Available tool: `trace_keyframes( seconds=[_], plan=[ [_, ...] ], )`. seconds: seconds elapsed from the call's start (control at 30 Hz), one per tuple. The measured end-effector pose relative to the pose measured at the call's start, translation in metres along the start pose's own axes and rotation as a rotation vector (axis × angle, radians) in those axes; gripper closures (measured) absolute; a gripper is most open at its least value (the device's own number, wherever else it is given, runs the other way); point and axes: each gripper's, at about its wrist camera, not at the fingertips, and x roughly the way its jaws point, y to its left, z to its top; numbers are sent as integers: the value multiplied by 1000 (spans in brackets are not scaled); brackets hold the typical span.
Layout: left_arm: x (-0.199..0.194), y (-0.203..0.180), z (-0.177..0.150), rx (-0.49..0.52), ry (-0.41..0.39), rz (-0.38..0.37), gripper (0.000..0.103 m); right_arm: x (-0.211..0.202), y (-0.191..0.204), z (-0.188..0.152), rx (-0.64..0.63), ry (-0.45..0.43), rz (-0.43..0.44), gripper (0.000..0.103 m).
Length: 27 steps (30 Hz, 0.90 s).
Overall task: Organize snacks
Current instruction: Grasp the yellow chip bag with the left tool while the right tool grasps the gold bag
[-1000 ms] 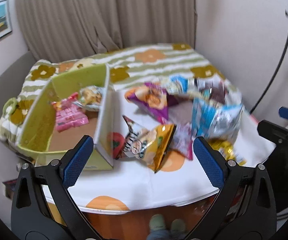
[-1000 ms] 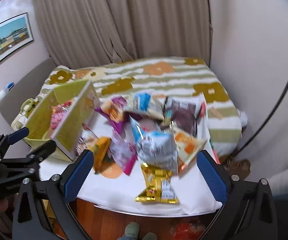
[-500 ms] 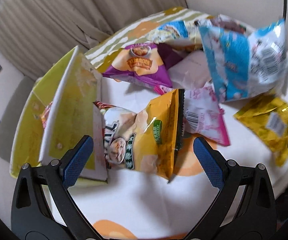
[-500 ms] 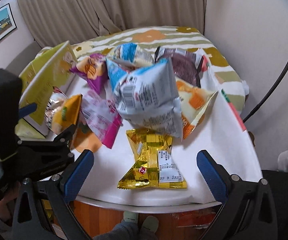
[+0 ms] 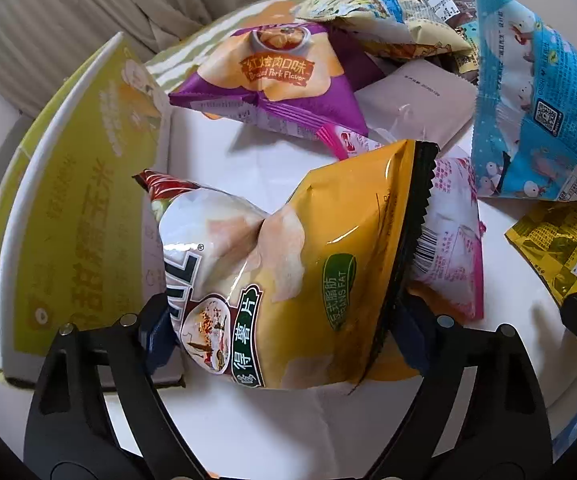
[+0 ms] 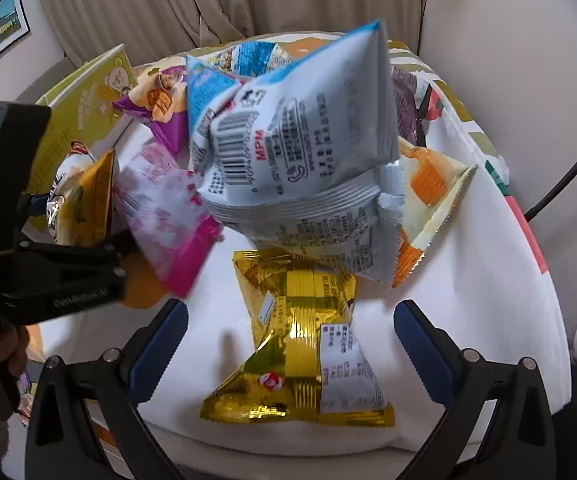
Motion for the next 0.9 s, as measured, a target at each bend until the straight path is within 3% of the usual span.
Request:
trace_keyframes(
  seconds=[0.17, 0.5, 0.9],
  plan=[
    [-2, 4, -2, 9, 2, -7, 23, 9, -1, 0, -10, 30, 4, 8],
    [-7, 10, -8, -20, 36, -39, 25, 22, -6, -4, -11, 84, 19, 36],
    [-2, 13, -13, -18, 96, -56, 21, 11, -8, -16, -17, 73, 16, 42]
  ],
)
